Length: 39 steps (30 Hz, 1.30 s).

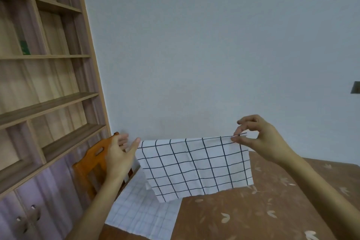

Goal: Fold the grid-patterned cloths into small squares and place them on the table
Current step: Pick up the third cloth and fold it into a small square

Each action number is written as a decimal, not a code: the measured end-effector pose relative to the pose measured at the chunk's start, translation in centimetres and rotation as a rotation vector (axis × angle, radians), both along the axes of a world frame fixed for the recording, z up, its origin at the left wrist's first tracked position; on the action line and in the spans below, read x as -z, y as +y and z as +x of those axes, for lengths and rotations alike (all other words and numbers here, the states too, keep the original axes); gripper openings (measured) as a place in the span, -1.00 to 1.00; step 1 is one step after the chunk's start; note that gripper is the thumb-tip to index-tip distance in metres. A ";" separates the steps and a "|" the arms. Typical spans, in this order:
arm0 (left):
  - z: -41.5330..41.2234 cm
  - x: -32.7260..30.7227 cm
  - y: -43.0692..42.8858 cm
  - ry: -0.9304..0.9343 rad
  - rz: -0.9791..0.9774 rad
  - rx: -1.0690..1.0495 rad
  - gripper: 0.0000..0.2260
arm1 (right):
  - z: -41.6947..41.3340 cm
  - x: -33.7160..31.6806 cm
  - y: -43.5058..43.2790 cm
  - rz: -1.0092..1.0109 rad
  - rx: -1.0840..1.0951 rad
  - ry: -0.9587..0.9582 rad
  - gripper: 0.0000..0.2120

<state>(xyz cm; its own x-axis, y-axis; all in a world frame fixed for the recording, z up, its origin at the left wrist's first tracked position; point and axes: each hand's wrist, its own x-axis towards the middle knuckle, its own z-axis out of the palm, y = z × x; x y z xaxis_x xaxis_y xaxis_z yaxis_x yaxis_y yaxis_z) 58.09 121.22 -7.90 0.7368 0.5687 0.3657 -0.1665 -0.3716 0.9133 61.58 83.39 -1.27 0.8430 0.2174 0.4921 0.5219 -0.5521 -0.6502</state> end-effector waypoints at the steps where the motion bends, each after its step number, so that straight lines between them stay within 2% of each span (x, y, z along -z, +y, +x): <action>1: -0.6 -0.1 -0.7 -0.006 0.050 -0.001 -0.61 | -0.3 -0.5 0.6 -0.004 -0.045 -0.005 -0.89; 3: -1.9 -0.9 -3.0 -0.026 0.166 0.128 -0.49 | -1.0 -1.4 2.0 -0.005 -0.163 0.018 -0.92; 6: -3.7 -2.7 -8.1 0.072 0.310 0.483 -0.30 | -1.9 -2.4 4.6 -0.042 -0.309 0.029 -0.93; 8: -4.5 -3.5 -11.2 0.108 0.344 0.609 -0.36 | -2.3 -2.8 6.2 -0.066 -0.355 0.012 -0.89; 10: -4.6 -4.0 -13.5 0.088 0.339 0.622 -0.73 | -2.7 -3.3 7.3 -0.074 -0.382 -0.005 -0.85; 11: -4.4 -4.1 -14.1 0.074 0.322 0.628 -0.84 | -2.8 -3.6 7.4 -0.070 -0.384 -0.015 -0.82; 12: -4.2 -4.3 -14.3 0.055 0.284 0.636 -0.83 | -2.9 -3.8 7.3 -0.072 -0.372 -0.029 -0.79; 14: -4.0 -4.4 -14.0 0.000 0.119 0.652 -0.94 | -2.7 -4.0 6.4 -0.102 -0.295 -0.057 -0.70; 16: -3.6 -4.3 -12.9 -0.038 -0.016 0.617 -0.81 | -2.4 -3.9 4.8 -0.154 -0.191 -0.061 -0.66; 20: -3.5 -4.3 -10.6 -0.048 -0.129 0.575 -0.83 | -1.7 -2.7 1.6 -0.096 -0.109 0.127 -0.70; 23: -3.5 -4.7 -9.3 -0.045 -0.214 0.555 -0.83 | -1.8 -1.4 0.5 0.104 -0.175 0.246 -0.75; 26: -3.3 -5.4 -8.6 -0.051 -0.290 0.537 -0.81 | -2.3 -0.1 0.6 0.436 -0.280 0.440 -0.69; 27: -3.3 -5.6 -8.5 -0.059 -0.316 0.537 -0.81 | -2.5 0.3 0.7 0.487 -0.328 0.507 -0.66; 29: -3.1 -6.0 -8.3 -0.064 -0.345 0.544 -0.80 | -2.7 1.2 1.0 0.410 -0.389 0.556 -0.61; 31: -2.9 -6.2 -8.1 -0.066 -0.343 0.554 -0.80 | -3.0 1.6 1.6 0.349 -0.374 0.550 -0.66; 34: -2.7 -6.3 -7.8 -0.058 -0.277 0.553 -0.82 | -3.2 1.7 2.4 0.385 -0.316 0.486 -0.82; 39: -2.6 -6.2 -6.2 0.061 0.081 0.745 -0.78 | -2.8 1.2 2.2 0.470 -0.270 0.380 -0.83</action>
